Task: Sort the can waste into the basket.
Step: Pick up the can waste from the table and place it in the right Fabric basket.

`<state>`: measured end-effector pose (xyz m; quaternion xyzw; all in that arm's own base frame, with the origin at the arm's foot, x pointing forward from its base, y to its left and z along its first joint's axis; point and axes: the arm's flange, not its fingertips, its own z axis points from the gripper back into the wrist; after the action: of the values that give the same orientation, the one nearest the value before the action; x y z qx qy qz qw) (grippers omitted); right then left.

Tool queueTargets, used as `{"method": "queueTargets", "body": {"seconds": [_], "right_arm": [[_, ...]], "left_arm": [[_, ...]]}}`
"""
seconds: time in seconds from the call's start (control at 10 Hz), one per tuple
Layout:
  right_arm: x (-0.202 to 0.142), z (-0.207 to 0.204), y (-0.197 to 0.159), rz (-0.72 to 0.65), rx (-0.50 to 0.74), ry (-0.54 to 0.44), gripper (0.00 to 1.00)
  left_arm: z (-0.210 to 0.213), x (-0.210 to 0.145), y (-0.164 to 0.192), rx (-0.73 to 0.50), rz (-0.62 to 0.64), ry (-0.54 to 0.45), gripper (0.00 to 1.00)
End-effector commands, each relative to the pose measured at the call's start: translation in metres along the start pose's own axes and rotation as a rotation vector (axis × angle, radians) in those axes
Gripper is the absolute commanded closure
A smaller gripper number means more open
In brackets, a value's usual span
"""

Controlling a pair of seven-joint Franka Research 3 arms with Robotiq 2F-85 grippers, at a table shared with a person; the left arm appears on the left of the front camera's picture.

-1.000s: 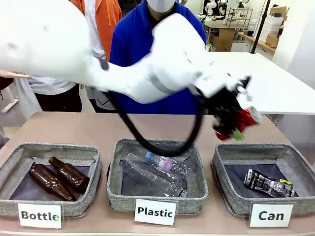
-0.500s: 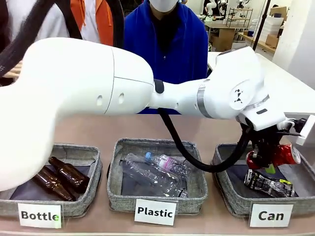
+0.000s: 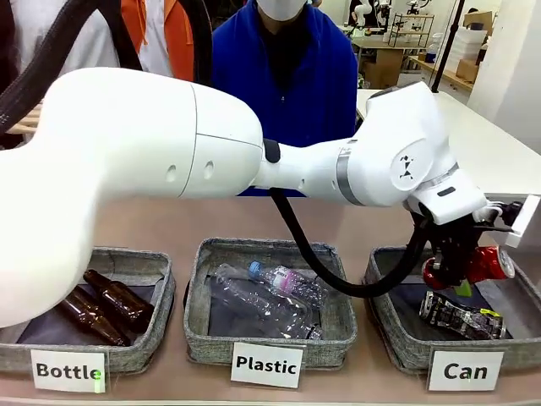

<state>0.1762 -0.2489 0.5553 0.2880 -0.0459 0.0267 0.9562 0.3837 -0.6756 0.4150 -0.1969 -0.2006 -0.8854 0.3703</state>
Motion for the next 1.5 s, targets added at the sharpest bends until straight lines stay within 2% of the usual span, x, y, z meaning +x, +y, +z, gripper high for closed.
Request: {"method": "queueTargets", "body": {"seconds": [0.0, 0.1, 0.2, 0.3, 0.5, 0.7, 0.8, 0.9, 1.0, 1.1, 1.2, 1.4], "right_arm": [[0.0, 0.0, 0.004, -0.013, -0.005, 0.011, 0.0], [0.0, 0.0, 0.004, -0.013, -0.005, 0.011, 0.0], [0.0, 0.0, 0.004, -0.013, -0.005, 0.011, 0.0], [0.0, 0.0, 0.004, -0.013, -0.005, 0.011, 0.0], [0.0, 0.0, 0.004, -0.013, -0.005, 0.011, 0.0], [0.0, 0.0, 0.004, -0.013, -0.005, 0.011, 0.0], [0.0, 0.0, 0.004, -0.013, -0.005, 0.011, 0.0], [0.0, 0.0, 0.0, 0.0, 0.0, 0.0, 0.0], [0.014, -0.008, 0.011, 0.057, 0.01, -0.022, 0.0], [0.033, -0.02, 0.025, 0.143, 0.064, -0.019, 0.0], [0.054, -0.038, 0.039, 0.182, 0.097, 0.007, 0.0], [0.097, -0.088, 0.074, 0.236, 0.218, 0.047, 0.0]], "left_arm": [[0.0, 0.002, -0.003, 0.053, 0.024, 0.017, 0.19], [0.001, 0.002, -0.002, 0.063, 0.039, 0.024, 0.0], [0.002, 0.001, -0.001, 0.084, 0.028, 0.033, 0.15], [0.005, -0.001, -0.002, 0.138, 0.042, 0.059, 0.0], [0.013, -0.002, -0.003, 0.183, 0.057, 0.061, 0.0], [0.025, -0.005, -0.005, 0.164, 0.107, 0.06, 0.0], [0.042, -0.006, -0.009, 0.128, 0.167, 0.098, 0.0], [0.07, -0.005, -0.02, 0.095, 0.385, 0.088, 0.0], [0.103, -0.01, -0.04, 0.045, 0.417, -0.003, 0.0], [0.134, -0.019, -0.063, 0.051, 0.506, -0.022, 0.0], [0.159, -0.028, -0.09, 0.009, 0.561, -0.016, 0.0], [0.217, -0.066, -0.145, 0.038, 0.726, 0.041, 0.0]]}}
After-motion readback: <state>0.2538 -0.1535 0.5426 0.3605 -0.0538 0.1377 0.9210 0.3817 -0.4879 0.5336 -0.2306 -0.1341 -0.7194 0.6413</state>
